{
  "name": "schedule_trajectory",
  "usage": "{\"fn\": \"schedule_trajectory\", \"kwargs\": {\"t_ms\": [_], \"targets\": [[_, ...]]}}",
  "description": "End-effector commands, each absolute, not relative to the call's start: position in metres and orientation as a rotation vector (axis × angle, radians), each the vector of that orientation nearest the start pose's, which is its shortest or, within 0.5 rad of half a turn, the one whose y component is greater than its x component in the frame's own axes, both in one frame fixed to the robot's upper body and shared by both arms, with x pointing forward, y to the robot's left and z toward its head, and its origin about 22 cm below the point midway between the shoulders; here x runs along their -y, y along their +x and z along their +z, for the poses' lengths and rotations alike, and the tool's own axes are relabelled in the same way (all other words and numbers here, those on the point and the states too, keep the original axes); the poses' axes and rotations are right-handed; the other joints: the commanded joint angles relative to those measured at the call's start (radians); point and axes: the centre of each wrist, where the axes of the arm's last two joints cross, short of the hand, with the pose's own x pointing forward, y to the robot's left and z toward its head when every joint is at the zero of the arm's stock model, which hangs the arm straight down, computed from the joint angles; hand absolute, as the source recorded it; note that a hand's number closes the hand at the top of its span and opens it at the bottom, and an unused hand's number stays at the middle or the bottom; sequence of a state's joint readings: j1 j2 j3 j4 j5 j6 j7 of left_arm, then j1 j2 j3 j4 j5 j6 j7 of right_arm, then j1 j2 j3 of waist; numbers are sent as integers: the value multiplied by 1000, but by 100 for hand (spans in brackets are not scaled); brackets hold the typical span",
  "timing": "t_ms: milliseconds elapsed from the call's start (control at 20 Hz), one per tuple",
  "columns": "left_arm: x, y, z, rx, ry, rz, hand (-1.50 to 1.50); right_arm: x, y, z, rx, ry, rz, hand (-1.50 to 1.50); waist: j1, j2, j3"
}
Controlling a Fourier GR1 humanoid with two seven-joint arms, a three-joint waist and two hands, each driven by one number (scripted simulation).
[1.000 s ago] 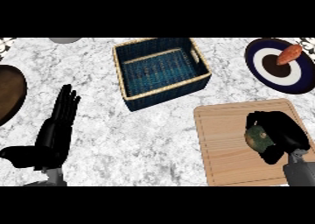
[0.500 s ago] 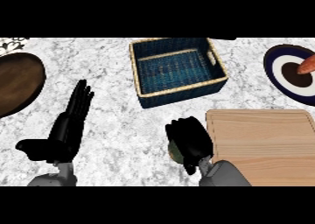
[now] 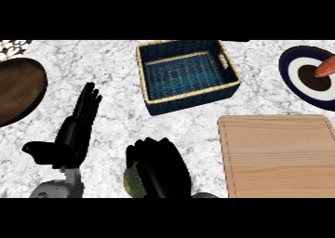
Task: Pick the squash from the cutting board and place it in the basket
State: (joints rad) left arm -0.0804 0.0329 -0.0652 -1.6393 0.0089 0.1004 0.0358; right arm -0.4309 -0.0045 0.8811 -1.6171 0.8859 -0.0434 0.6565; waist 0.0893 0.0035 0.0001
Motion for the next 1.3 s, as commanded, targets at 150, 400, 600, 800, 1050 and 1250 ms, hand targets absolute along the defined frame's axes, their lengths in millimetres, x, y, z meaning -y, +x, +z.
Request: {"fn": "schedule_trajectory", "kwargs": {"t_ms": [150, 400, 600, 800, 1050, 1250], "targets": [[-213, 260, 34, 1676, 38, 8, 0, -13, 169, 154, 1861, -366, 964, 150, -28, -9, -2], [-216, 250, 26, 1658, 56, 21, 0, -23, 153, 196, 1861, -354, 901, 150, -48, -13, -3], [-232, 246, 33, 1667, 75, 32, 0, -26, 167, 226, 1815, -424, 826, 150, -58, -15, -3], [-225, 252, 24, 1658, 81, 36, 0, -35, 191, 235, 1763, -555, 843, 150, -79, -9, -3], [-206, 238, 29, 1656, 88, 57, 0, -38, 201, 238, 1738, -702, 896, 150, -88, -11, -1], [-246, 246, 40, 1664, 89, 50, 0, -37, 232, 241, 1706, -716, 834, 150, -82, -6, -1]]}}
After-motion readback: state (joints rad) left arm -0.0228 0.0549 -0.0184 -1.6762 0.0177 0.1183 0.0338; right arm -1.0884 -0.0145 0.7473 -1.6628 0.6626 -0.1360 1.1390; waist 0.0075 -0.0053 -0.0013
